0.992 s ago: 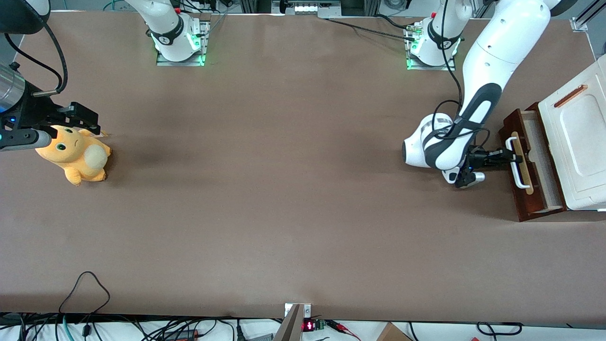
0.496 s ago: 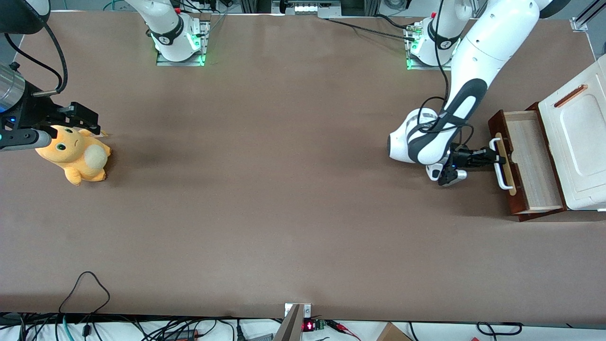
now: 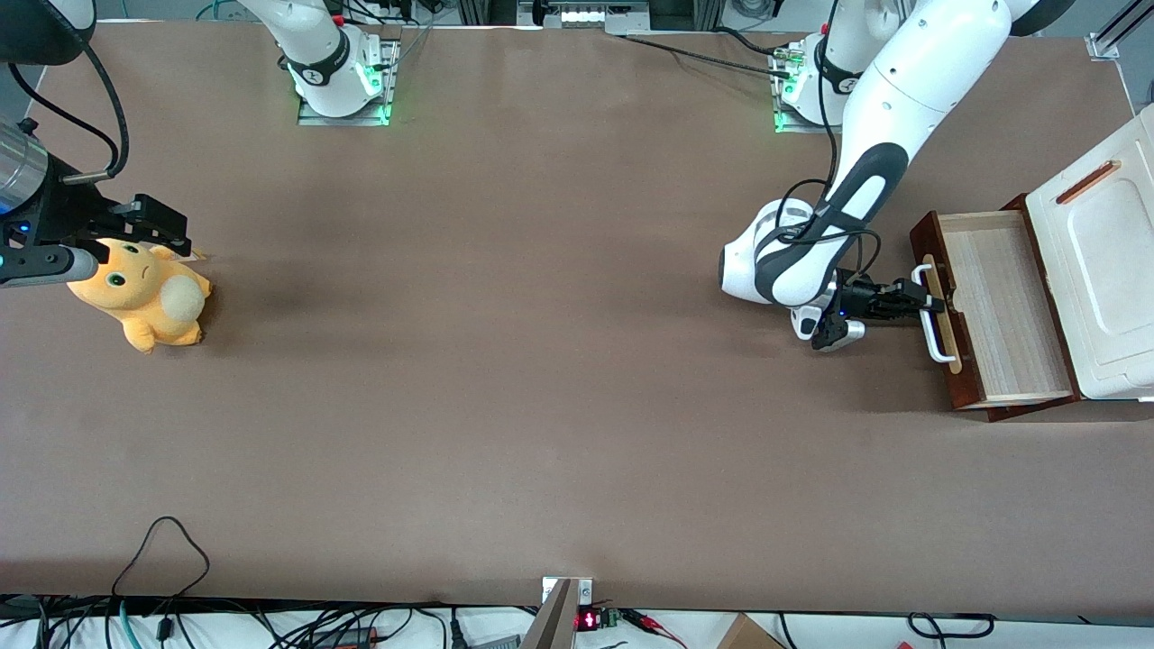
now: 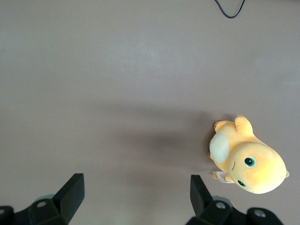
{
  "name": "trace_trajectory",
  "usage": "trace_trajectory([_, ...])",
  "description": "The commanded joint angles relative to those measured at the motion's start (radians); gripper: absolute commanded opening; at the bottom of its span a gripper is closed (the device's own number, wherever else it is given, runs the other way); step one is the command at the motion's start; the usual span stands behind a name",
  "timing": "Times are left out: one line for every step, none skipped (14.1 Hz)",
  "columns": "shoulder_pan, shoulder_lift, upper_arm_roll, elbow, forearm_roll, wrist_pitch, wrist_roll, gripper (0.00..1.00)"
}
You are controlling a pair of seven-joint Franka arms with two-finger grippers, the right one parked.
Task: Open lower drawer with left arm only
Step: 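Pull the gripped handle away from the cabinet, sliding the drawer out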
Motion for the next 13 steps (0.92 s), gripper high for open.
trace_trajectory([0.010,-0.026,-0.001,0.025,-0.016,-0.001,0.038,1.00])
trace_trajectory([0.021,-0.049,-0.003,0.047,-0.046,0.013,0.067,1.00])
trace_trajectory([0.021,-0.083,-0.001,0.084,-0.124,0.043,0.098,1.00])
trace_trajectory([0.021,-0.106,-0.003,0.121,-0.199,0.079,0.107,1.00])
trace_trajectory([0.021,-0.139,-0.003,0.155,-0.280,0.111,0.109,1.00])
trace_trajectory([0.020,-0.167,-0.003,0.185,-0.342,0.135,0.124,1.00])
trace_trajectory([0.018,-0.207,-0.003,0.219,-0.422,0.152,0.162,1.00])
trace_trajectory([0.018,-0.245,-0.003,0.250,-0.497,0.174,0.213,1.00])
trace_trajectory([0.021,-0.294,-0.001,0.270,-0.580,0.207,0.271,1.00])
trace_trajectory([0.029,-0.345,0.003,0.275,-0.646,0.252,0.314,1.00])
trace_trajectory([0.036,-0.391,0.006,0.279,-0.706,0.281,0.349,1.00])
trace_trajectory([0.040,-0.435,0.014,0.296,-0.796,0.298,0.401,1.00])
trace_trajectory([0.049,-0.466,0.034,0.326,-0.901,0.303,0.453,1.00])
